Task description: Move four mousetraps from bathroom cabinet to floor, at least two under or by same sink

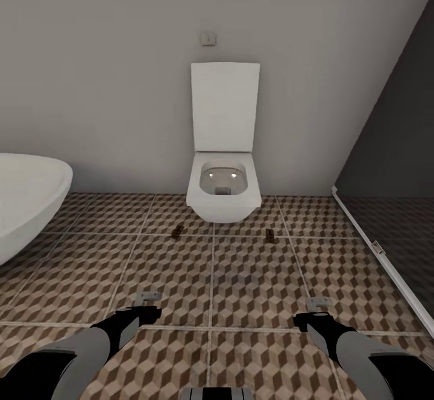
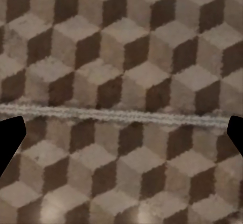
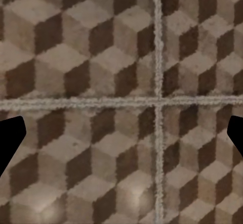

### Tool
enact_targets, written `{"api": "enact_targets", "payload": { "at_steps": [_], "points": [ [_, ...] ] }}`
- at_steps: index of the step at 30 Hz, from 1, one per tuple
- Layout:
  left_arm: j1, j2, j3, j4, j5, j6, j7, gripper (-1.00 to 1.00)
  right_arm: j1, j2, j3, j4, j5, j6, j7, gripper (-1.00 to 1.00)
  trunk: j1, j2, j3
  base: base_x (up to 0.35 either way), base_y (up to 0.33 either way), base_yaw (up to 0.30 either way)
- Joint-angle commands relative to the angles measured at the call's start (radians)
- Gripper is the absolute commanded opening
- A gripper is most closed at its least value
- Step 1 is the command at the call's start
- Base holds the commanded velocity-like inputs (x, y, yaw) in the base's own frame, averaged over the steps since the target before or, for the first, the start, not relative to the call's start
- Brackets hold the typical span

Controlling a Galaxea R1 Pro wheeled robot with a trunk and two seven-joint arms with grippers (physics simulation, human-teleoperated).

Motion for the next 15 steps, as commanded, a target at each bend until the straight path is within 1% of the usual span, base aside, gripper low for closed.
{"api": "enact_targets", "payload": {
  "at_steps": [1, 12, 15],
  "points": [
    [0.000, 0.000, -0.007, -0.001, 0.009, 0.006, 0.002, 1.00, -0.001, 0.000, 0.005, 0.001, 0.003, 0.004, -0.002, 1.00, 0.000, 0.000, -0.001, 0.000, 0.000, 0.000],
    [0.000, 0.000, -0.007, -0.001, 0.010, 0.007, 0.002, 1.00, -0.001, 0.000, 0.005, 0.001, 0.003, 0.004, 0.000, 1.00, 0.000, 0.000, -0.001, 0.000, 0.000, 0.000],
    [0.000, 0.001, -0.006, -0.001, 0.010, 0.007, 0.002, 1.00, -0.001, 0.001, 0.005, 0.001, 0.003, 0.004, 0.000, 1.00, -0.002, 0.000, 0.011, 0.000, 0.000, 0.000]
  ]
}}
